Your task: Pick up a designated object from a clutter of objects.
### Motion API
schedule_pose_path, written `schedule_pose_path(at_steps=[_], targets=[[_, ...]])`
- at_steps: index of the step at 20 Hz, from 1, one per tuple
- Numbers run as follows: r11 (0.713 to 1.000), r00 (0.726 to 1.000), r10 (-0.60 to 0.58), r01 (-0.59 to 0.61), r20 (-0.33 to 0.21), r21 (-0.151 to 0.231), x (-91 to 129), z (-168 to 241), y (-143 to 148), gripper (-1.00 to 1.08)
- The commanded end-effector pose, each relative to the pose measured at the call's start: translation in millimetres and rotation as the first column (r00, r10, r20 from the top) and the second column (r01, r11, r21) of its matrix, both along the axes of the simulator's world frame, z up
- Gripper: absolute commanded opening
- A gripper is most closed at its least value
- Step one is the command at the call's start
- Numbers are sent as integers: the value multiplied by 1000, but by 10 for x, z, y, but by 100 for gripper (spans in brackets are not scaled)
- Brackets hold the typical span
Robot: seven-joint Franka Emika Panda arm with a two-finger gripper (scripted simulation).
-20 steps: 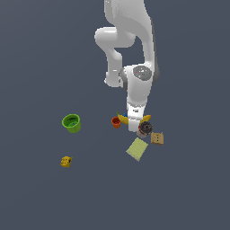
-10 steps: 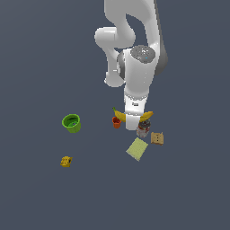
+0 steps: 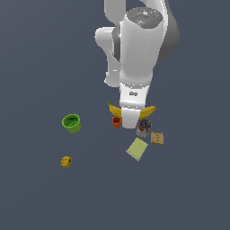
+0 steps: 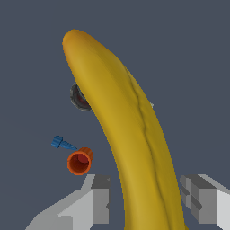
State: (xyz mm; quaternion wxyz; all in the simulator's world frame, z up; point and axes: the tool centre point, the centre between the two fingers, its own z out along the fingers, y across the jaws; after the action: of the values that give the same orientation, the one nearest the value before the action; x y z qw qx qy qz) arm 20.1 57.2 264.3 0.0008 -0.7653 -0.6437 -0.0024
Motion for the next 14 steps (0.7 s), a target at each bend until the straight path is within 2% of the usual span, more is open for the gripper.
schedule_pose_path(at_steps=[1,14], targets=[[1000,1000,0,0,1,0,111,216,-51,-100],[1000,1000,1,-1,-1,-3,597,1055,-255,-100]])
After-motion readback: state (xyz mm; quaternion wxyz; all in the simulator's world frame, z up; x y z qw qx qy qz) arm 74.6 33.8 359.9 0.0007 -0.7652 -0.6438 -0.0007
